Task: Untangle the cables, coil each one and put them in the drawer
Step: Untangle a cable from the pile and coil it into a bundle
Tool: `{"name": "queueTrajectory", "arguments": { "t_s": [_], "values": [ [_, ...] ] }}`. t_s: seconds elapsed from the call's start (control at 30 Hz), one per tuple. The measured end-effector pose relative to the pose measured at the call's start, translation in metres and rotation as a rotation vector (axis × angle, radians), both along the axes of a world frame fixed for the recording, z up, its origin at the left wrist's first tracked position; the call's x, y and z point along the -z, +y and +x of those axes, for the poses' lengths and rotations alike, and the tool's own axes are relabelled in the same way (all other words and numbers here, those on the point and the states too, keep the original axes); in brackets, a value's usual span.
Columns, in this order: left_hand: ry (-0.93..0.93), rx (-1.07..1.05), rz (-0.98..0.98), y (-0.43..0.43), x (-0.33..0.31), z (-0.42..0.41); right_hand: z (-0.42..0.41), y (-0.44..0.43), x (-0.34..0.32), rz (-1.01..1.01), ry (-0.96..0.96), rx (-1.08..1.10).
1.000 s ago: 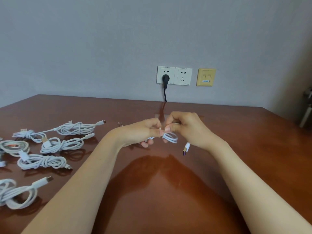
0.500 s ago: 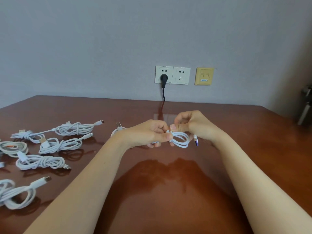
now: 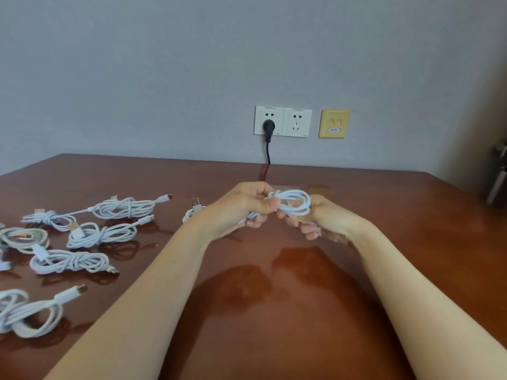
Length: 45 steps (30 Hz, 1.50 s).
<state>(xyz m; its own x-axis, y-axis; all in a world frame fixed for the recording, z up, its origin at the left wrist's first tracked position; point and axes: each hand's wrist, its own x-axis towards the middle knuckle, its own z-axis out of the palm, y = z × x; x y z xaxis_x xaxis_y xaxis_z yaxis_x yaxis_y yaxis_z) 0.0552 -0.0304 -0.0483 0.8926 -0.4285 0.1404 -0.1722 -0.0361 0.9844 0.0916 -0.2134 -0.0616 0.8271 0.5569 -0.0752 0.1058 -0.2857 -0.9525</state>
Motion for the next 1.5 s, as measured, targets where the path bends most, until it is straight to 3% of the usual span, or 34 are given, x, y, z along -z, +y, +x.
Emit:
{"name": "queueTrajectory", "arguments": {
  "t_s": [0.1,0.2,0.33,0.43,0.53,0.63,0.77,0.83,1.07,1.2,1.5],
  "values": [
    [-0.052,-0.176,0.021,0.007,0.004,0.007,-0.003,0.026,0.004,-0.187,-0.259,0.097],
    [-0.195,-0.365,0.237,0.012,0.005,0.012,-0.006,0.044,0.010,-0.417,-0.556,0.191],
    [-0.290,-0.531,0.404,0.006,0.012,0.016,-0.017,0.048,0.005,-0.616,-0.740,0.182],
    [-0.267,-0.610,0.403,0.006,0.013,0.018,-0.027,0.053,0.000,-0.757,-0.929,0.153],
    [-0.258,-0.619,0.337,0.008,0.010,0.018,-0.032,0.053,-0.006,-0.845,-1.075,0.122],
    [-0.247,-0.596,0.407,0.009,0.010,0.017,-0.032,0.053,-0.011,-0.900,-1.235,0.071],
    [-0.223,-0.543,0.341,0.012,0.011,0.019,-0.026,0.049,-0.009,-0.721,-1.434,0.111],
    [-0.217,-0.510,0.294,0.014,0.011,0.020,-0.023,0.046,-0.008,-0.644,-1.401,0.154],
    [-0.150,-0.416,0.223,0.009,0.011,0.016,-0.020,0.040,-0.011,-0.307,-0.927,0.154],
    [-0.145,-0.421,0.202,0.006,0.012,0.015,-0.010,0.033,-0.007,-0.301,-0.775,0.161],
    [-0.183,-0.318,0.337,0.005,0.016,0.016,-0.013,0.032,-0.011,-0.193,-0.713,0.170]
  ]
}}
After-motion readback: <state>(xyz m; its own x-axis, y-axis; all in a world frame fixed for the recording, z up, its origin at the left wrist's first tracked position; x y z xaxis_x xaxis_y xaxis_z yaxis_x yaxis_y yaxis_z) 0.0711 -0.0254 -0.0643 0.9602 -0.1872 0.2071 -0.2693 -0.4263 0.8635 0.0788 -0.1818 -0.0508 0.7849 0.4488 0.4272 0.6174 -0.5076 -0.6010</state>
